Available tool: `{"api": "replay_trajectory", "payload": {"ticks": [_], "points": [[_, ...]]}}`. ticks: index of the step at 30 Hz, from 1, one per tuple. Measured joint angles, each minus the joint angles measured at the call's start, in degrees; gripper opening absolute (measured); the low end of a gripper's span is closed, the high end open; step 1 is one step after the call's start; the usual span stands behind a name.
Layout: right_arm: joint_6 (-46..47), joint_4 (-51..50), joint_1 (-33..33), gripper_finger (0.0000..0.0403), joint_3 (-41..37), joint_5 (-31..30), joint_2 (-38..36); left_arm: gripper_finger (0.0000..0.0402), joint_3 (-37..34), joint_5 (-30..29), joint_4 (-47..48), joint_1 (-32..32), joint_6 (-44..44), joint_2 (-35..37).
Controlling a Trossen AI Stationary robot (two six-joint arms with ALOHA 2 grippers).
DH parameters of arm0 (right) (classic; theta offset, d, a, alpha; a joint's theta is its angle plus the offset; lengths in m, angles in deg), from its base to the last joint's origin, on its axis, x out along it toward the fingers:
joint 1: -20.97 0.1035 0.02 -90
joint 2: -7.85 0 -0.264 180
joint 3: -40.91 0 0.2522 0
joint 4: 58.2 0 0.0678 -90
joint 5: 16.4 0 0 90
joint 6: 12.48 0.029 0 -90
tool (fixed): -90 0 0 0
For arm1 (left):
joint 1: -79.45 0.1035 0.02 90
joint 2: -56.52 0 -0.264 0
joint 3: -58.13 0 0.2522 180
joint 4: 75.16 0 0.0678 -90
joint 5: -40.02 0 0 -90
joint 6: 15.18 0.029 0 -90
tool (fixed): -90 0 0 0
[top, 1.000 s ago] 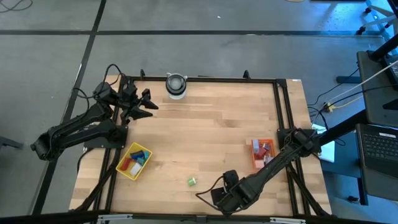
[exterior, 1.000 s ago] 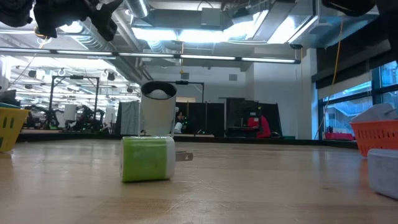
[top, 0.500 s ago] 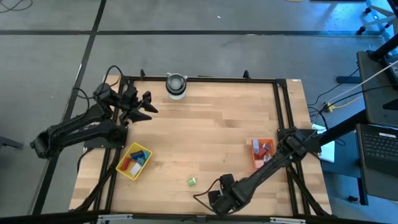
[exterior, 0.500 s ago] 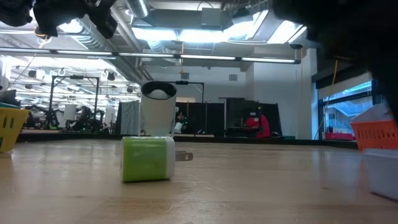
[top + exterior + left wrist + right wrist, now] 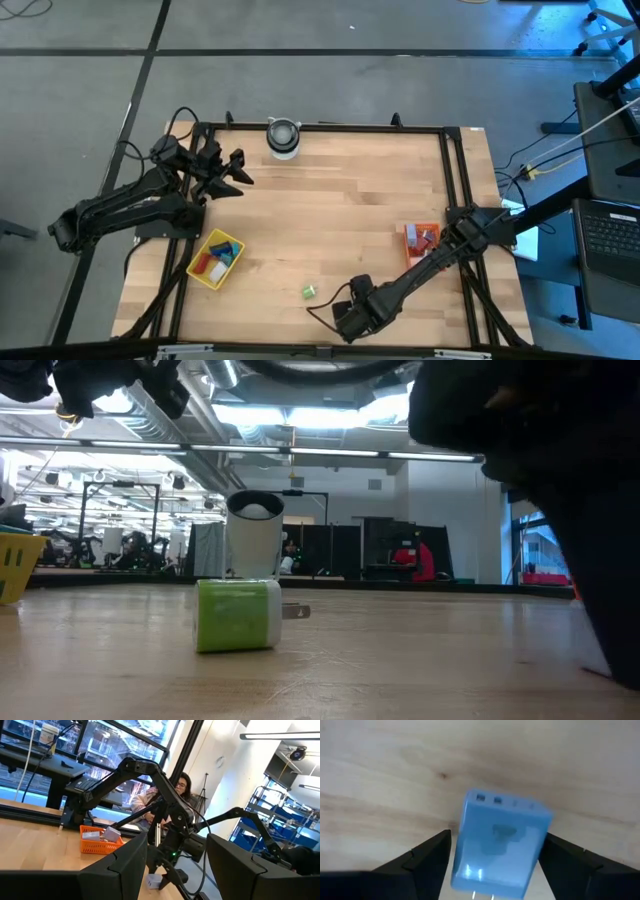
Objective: Pick & Place Office items
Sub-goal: Put the white charger adapter into the orange basket
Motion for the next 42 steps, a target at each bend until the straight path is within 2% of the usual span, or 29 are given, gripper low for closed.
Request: {"api": "replay_trajectory", "payload": {"ticks": [4, 8, 18, 22, 27, 30, 34, 38, 42], "points": [[-0.26, -0.31, -0.23, 0.0259, -0.02, -1.07, 0.0, 0.02, 0.0, 0.02, 0.02, 0.0, 0.0, 0.0], [-1.04, -0.33, -0.22, 0.021, 0.0, -0.99, -0.02, 0.02, 0.0, 0.02, 0.02, 0.0, 0.0, 0.0], [-3.59, -0.37, -0.07, 0.0209, -0.02, -0.93, -0.4, 0.02, 0.0, -0.02, 0.02, 0.0, 0.35, -0.02], [-4.74, -1.05, -0.01, 0.0209, -0.02, -7.35, -2.88, 0.02, 0.0, -1.16, 0.02, 0.0, 0.56, -0.02], [-6.76, -3.71, 1.1, 0.0209, -0.02, -21.21, -7.83, 0.02, 0.0, -2.12, 0.01, 0.0, 4.83, -0.02], [-7.04, -7.92, 2.26, 0.0209, 0.0, -28.58, -11.55, 0.02, 0.0, -2.72, -0.02, 0.0, 5.81, 0.0], [-8.76, -14.24, 3.13, 0.0209, 0.0, -35.52, -16.5, 0.02, 0.0, -4.65, -0.29, 0.0, 6.09, -0.02], [-8.18, -21.31, 3.45, 0.0209, -2.51, -36.69, -21.31, 0.02, 0.0, -6.59, -0.42, 0.0, 7.36, -0.1], [-7.24, -20.91, 4.18, 0.0209, -10.58, -36.07, -27.79, 0.02, -0.02, -7.24, -0.68, 0.0, 7.79, -0.22]]}}
